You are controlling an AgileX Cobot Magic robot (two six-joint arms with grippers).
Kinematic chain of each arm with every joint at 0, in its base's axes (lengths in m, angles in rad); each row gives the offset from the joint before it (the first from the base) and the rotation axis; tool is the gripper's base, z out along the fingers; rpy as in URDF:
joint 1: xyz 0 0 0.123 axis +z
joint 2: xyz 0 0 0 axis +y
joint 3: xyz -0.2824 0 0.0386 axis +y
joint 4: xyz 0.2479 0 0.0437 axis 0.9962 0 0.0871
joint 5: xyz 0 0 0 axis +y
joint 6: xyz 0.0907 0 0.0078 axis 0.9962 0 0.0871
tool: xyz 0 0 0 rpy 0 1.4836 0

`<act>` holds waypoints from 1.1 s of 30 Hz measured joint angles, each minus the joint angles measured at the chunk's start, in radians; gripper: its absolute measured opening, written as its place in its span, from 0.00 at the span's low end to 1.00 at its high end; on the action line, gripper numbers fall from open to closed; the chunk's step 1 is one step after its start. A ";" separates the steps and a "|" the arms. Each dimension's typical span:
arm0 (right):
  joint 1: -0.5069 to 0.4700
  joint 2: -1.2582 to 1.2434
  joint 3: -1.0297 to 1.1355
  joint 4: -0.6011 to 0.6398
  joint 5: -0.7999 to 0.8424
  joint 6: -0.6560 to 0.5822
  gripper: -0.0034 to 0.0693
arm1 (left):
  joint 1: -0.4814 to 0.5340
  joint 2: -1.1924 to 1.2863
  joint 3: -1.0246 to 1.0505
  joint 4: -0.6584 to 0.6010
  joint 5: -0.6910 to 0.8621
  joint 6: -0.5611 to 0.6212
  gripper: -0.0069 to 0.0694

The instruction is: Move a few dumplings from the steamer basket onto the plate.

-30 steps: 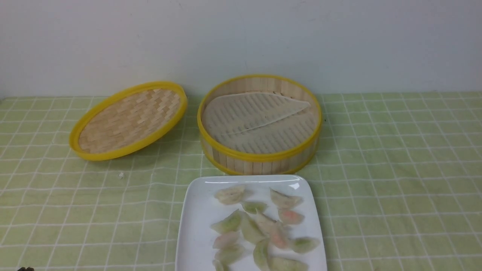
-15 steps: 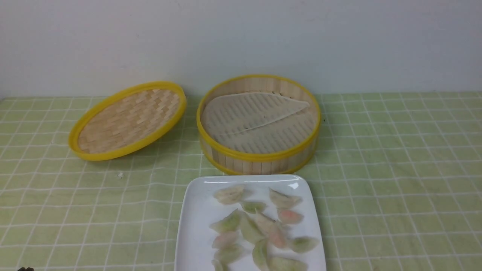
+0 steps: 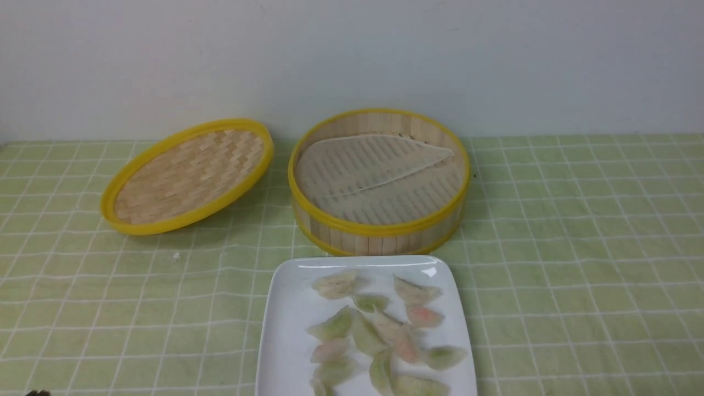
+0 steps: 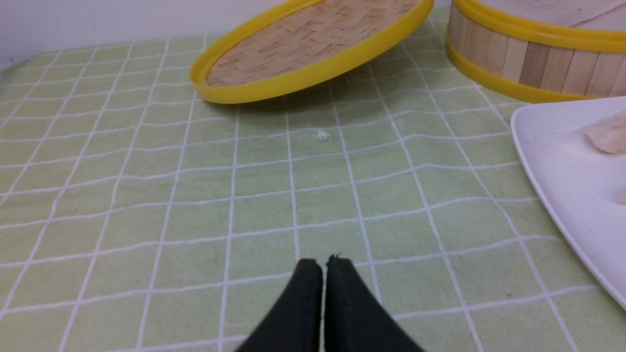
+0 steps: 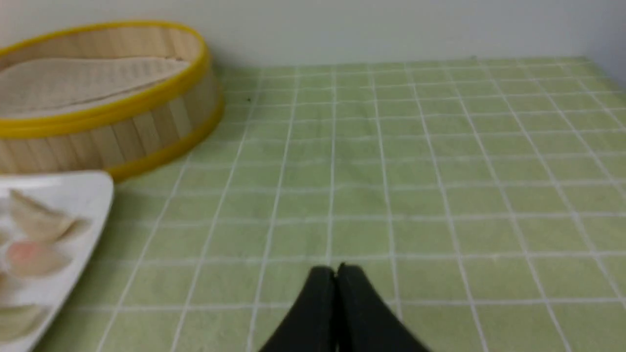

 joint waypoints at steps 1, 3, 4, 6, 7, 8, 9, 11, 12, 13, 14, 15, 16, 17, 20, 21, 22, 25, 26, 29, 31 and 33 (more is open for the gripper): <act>-0.004 0.000 0.001 -0.005 -0.008 0.000 0.03 | 0.000 0.000 0.000 0.000 0.000 0.000 0.08; -0.005 0.000 0.002 -0.011 -0.013 -0.003 0.03 | 0.000 0.000 0.000 0.000 0.000 0.000 0.08; -0.005 0.000 0.002 -0.011 -0.015 -0.005 0.03 | 0.000 0.000 0.000 0.000 0.001 0.000 0.08; -0.005 0.000 0.003 -0.017 -0.017 -0.007 0.03 | 0.000 0.000 0.000 0.000 0.001 0.000 0.08; -0.005 0.000 0.003 -0.019 -0.018 -0.008 0.03 | 0.000 0.000 0.000 0.000 0.001 0.000 0.08; -0.005 0.000 0.003 -0.019 -0.018 -0.008 0.03 | 0.000 0.000 0.000 0.000 0.001 0.000 0.08; -0.005 0.000 0.003 -0.022 -0.019 -0.010 0.03 | 0.000 0.000 0.000 0.000 0.001 0.000 0.08; -0.005 0.000 0.003 -0.022 -0.020 -0.010 0.03 | 0.000 0.000 0.000 0.000 0.001 0.000 0.08; -0.005 0.000 0.003 -0.022 -0.020 -0.010 0.03 | 0.000 0.000 0.000 0.000 0.001 0.000 0.08; -0.005 0.000 0.003 -0.022 -0.020 -0.010 0.03 | 0.000 0.000 0.000 0.000 0.001 0.000 0.08; -0.005 0.000 0.003 -0.022 -0.020 -0.010 0.03 | 0.000 0.000 0.000 0.000 0.001 0.000 0.08; -0.005 0.000 0.003 -0.022 -0.020 -0.010 0.03 | 0.000 0.000 0.000 0.000 0.001 0.000 0.08; -0.005 0.000 0.003 -0.022 -0.020 -0.010 0.03 | 0.000 0.000 0.000 0.000 0.001 0.000 0.08; -0.005 0.000 0.003 -0.022 -0.020 -0.010 0.03 | 0.000 0.000 0.000 0.000 0.001 0.000 0.08; -0.005 0.000 0.003 -0.022 -0.020 -0.010 0.03 | 0.000 0.000 0.000 0.000 0.001 0.000 0.08; -0.005 0.000 0.003 -0.022 -0.020 -0.010 0.03 | 0.000 0.000 -0.001 0.000 0.001 0.000 0.08; -0.005 0.000 0.003 -0.022 -0.020 -0.010 0.03 | 0.000 0.000 -0.001 0.000 0.001 0.000 0.08; -0.005 0.000 0.003 -0.022 -0.020 -0.010 0.03 | 0.000 0.000 -0.001 0.000 0.001 0.000 0.08; -0.005 0.000 0.003 -0.022 -0.020 -0.010 0.03 | 0.000 0.000 -0.001 0.000 0.001 0.000 0.08; -0.005 0.000 0.003 -0.022 -0.021 -0.010 0.03 | 0.000 0.000 -0.001 0.000 0.001 0.000 0.08; -0.005 0.000 0.003 -0.022 -0.021 -0.010 0.03 | 0.000 0.000 -0.001 0.000 0.001 0.000 0.08; -0.005 0.000 0.003 -0.022 -0.021 -0.010 0.03 | 0.000 0.000 -0.001 0.000 0.001 0.000 0.08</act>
